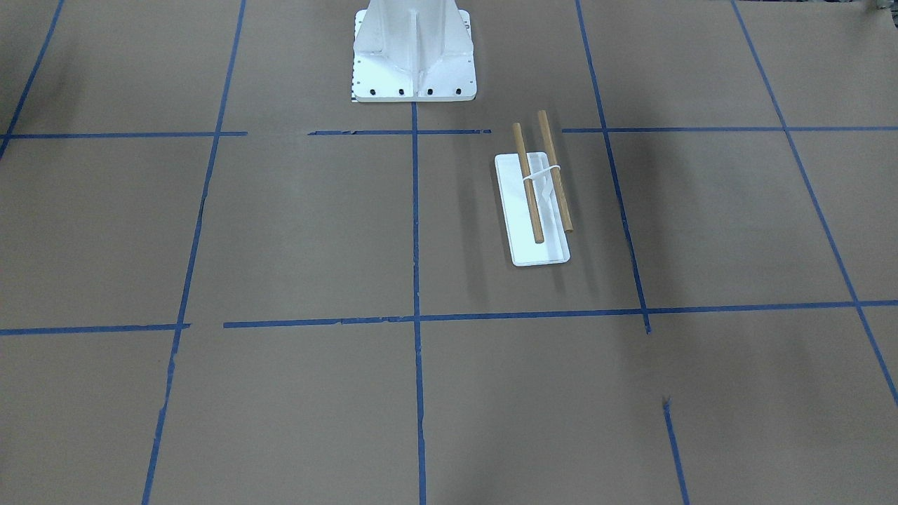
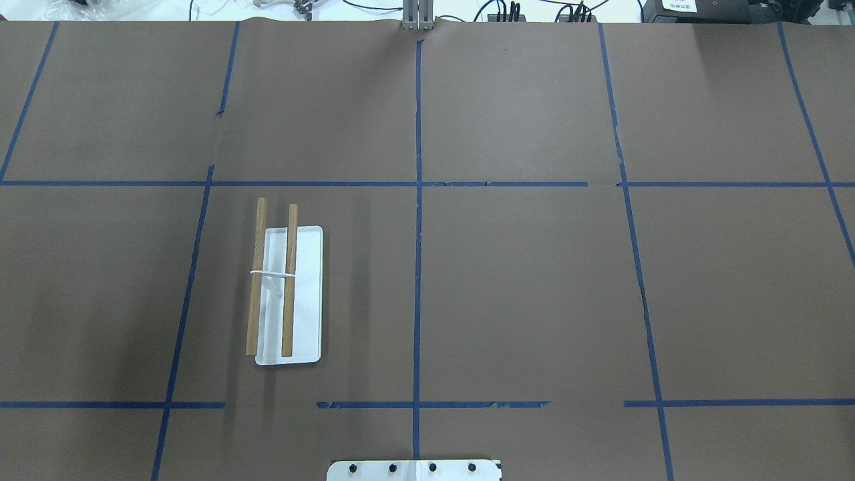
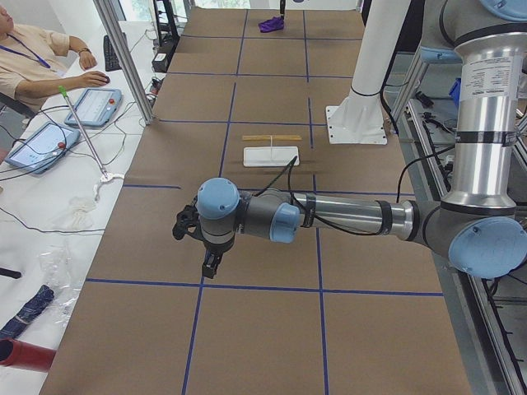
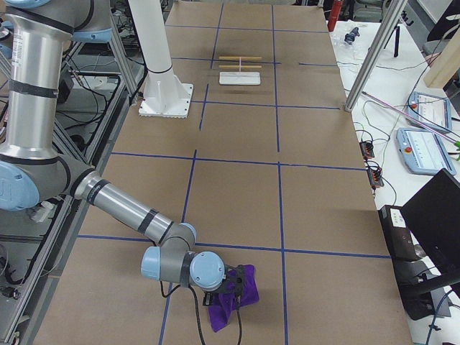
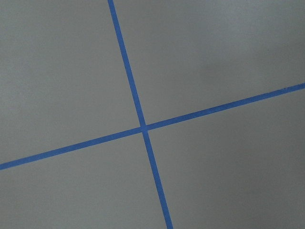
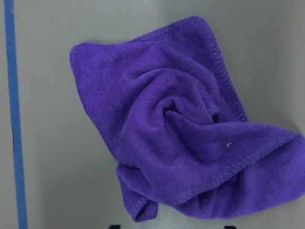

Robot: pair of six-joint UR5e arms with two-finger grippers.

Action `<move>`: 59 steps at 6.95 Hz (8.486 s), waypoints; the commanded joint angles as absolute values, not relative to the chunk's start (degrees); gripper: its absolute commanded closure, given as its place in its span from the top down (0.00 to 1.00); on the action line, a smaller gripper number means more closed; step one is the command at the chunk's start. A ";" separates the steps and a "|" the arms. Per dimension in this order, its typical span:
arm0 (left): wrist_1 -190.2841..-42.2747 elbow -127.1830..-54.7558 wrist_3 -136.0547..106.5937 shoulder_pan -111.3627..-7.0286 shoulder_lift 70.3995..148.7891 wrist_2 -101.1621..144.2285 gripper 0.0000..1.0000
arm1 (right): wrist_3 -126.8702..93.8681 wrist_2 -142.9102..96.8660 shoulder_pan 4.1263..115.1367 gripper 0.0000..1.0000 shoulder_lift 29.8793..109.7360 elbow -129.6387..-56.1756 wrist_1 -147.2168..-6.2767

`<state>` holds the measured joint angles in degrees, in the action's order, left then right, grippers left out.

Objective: Hang towel on rack

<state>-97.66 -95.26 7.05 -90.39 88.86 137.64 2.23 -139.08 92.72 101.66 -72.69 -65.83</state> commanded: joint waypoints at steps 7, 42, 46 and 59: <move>-97.73 -96.24 7.03 -90.53 88.86 137.55 1.00 | 1.76 -138.43 92.99 0.67 97.82 -67.76 -65.83; -137.90 -104.59 -142.31 -45.48 123.82 125.08 1.00 | -100.37 -128.85 49.84 0.00 55.02 -120.50 -86.22; -137.55 -99.85 -145.11 -40.96 128.32 119.01 0.94 | -100.46 -128.23 48.69 0.00 54.76 -120.67 -86.22; -137.64 -100.19 -144.23 -36.65 130.17 114.61 0.00 | -100.81 -128.32 47.90 0.00 55.55 -121.99 -86.22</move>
<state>-137.63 -99.49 -144.46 -36.64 130.22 114.64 -100.88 -128.35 48.03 55.36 -122.16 -86.22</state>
